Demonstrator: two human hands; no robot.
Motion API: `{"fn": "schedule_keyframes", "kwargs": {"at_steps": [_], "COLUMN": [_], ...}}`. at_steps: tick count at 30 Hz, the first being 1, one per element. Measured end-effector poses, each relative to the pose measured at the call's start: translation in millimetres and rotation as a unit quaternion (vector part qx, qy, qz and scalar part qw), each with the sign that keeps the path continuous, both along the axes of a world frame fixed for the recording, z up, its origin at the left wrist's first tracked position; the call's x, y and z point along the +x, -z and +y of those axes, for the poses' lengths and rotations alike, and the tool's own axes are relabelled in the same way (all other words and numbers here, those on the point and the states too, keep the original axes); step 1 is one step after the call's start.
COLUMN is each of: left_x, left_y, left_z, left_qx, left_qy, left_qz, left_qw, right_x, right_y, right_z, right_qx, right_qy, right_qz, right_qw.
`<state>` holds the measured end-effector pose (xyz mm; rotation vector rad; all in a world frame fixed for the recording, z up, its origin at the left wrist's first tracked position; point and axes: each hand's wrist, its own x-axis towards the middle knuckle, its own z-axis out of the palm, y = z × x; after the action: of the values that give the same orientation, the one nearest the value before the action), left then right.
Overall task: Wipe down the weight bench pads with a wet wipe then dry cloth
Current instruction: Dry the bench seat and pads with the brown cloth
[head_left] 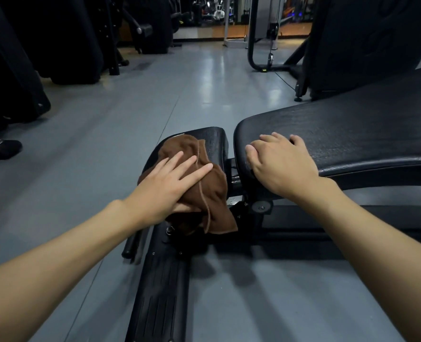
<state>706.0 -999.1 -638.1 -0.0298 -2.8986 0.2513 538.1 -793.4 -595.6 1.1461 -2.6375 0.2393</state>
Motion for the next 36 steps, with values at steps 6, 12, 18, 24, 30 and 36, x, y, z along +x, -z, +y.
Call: {"fn": "schedule_keyframes", "kwargs": {"at_steps": [6,12,18,24,30,36], "left_x": [-28.6,-9.2,-7.5,4.2,4.2,-9.1], "left_y": [-16.0,-27.9,-27.8,-27.9,-69.3,-144.7], "left_z": [24.4,-4.3,-16.1,-12.6,-2.3,-11.6], "left_qx": [0.123,0.369,0.329,0.293,0.246,0.171], "left_qy": [0.013,0.005,-0.053,-0.016,0.023,0.033], "left_qz": [-0.037,-0.029,0.008,0.025,0.092,0.274], "left_qw": [0.992,0.929,0.943,0.956,0.965,0.946], "right_x": [-0.2,11.4,33.8,39.6,54.2,57.1], "right_y": [-1.3,-21.9,-18.5,-7.6,-35.6,-100.8], "right_z": [-1.4,1.4,-29.8,-44.1,-46.3,-67.3], "right_qx": [-0.022,-0.157,0.003,0.056,-0.062,-0.252], "right_qy": [0.001,-0.101,-0.232,-0.246,-0.224,-0.239], "right_qz": [-0.022,-0.138,-0.214,-0.097,-0.128,0.037], "right_qw": [1.000,0.973,0.949,0.963,0.964,0.937]}}
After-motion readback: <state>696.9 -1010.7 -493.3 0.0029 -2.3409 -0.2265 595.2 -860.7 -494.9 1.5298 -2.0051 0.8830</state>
